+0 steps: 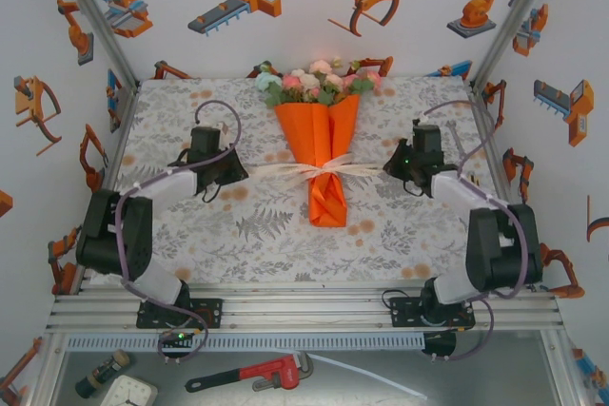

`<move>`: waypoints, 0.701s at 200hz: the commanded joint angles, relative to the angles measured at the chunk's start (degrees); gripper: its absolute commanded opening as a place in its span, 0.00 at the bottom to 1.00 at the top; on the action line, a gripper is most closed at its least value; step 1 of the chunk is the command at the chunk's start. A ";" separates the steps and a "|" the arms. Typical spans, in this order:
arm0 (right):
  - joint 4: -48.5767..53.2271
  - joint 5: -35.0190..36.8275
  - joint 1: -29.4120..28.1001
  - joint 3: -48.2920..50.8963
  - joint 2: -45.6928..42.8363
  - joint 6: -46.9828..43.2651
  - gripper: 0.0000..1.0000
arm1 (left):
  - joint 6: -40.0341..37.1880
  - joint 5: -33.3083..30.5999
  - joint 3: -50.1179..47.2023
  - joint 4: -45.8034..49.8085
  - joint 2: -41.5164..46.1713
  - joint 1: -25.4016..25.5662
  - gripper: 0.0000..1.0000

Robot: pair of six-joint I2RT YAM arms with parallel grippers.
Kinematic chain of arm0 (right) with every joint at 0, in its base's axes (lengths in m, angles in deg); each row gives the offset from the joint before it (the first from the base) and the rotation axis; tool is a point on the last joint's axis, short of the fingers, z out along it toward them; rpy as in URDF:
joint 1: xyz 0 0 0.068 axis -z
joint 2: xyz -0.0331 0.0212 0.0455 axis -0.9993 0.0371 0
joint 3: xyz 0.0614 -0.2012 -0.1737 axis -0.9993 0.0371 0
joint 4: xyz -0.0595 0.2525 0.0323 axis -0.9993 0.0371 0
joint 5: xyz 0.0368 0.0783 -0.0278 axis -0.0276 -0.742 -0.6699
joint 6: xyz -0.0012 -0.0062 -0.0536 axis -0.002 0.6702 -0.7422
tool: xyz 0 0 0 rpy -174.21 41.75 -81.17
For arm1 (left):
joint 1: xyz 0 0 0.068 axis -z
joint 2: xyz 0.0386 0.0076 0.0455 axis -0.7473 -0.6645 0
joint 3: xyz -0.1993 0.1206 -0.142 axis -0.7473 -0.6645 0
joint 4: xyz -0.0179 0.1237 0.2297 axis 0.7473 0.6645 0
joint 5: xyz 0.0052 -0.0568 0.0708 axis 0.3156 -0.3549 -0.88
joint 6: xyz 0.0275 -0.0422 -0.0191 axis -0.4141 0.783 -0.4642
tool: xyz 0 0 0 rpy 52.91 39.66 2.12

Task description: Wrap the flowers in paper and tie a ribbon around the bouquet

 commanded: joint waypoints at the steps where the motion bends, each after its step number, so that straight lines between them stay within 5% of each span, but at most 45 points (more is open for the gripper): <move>1: -0.92 0.30 -0.10 -1.29 -7.26 -3.14 0.34 | -3.49 1.66 -0.55 -4.48 6.38 1.04 0.43; 33: 1.17 9.43 1.83 -0.54 -12.73 -10.13 0.53 | -4.68 -2.27 -3.12 -4.63 16.72 1.96 0.57; 71: -6.05 21.19 7.26 5.96 -11.92 -18.37 0.69 | -8.49 -31.11 -14.85 -7.61 30.45 1.11 0.83; 96: -13.33 21.56 10.31 9.11 -4.66 -19.87 0.76 | -13.86 -41.06 -20.82 -12.94 28.40 -2.35 0.96; 115: -22.31 18.51 12.31 10.94 3.11 -18.36 0.79 | -17.86 -43.38 -23.76 -22.70 20.10 -5.21 0.97; 129: -21.06 11.86 13.36 7.77 7.24 -19.60 0.83 | -21.23 -37.67 -25.53 -34.78 11.83 -7.88 0.97; 134: -20.73 10.23 13.26 7.34 7.43 -20.39 0.96 | -23.08 -35.35 -25.56 -40.27 9.85 -8.48 0.97; 140: -22.43 9.03 13.11 8.33 7.10 -20.89 0.99 | -25.36 -31.30 -25.05 -42.05 8.19 -8.55 0.97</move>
